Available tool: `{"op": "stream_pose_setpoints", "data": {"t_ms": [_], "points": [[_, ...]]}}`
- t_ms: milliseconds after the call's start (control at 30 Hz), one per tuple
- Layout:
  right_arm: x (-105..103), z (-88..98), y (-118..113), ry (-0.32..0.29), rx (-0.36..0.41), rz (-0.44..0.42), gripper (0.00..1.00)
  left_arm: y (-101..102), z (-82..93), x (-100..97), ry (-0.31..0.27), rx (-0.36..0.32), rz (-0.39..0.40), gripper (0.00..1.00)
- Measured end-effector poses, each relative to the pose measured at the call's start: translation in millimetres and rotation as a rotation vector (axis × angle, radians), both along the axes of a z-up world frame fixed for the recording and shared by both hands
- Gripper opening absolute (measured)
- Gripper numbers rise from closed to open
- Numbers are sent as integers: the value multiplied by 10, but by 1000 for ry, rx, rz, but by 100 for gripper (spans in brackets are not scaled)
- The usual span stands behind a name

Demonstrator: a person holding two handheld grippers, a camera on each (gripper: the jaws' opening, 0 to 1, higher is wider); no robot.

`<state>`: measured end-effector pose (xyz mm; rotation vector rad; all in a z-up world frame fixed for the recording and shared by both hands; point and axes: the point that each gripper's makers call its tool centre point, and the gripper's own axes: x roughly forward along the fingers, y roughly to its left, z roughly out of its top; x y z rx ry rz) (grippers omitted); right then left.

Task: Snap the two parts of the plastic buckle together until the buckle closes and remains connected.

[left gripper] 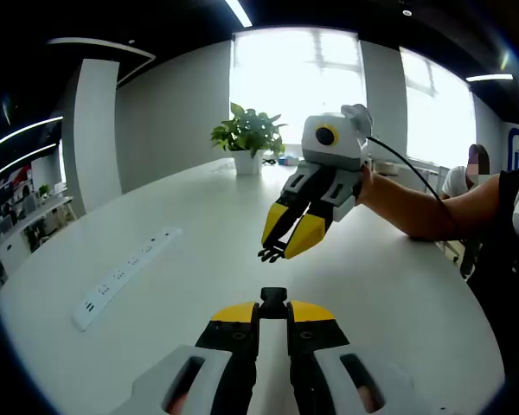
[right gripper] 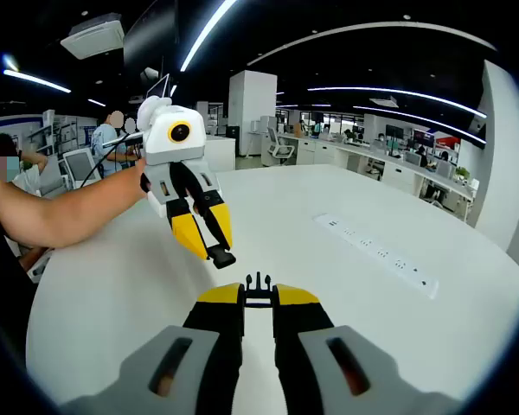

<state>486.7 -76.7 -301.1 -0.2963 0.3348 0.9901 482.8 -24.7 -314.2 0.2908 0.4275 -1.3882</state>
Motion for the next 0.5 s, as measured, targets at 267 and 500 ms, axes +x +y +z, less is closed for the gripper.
{"op": "stream_pose_setpoints", "data": {"t_ms": [267,500], "points": [[-31,-4,-15,3,4,-1,11,-13,-40,-34,8,3,-2,10],[-82,-11,-7,4,4,6,11,-7,-61,-88,14,3,-2,10]]}}
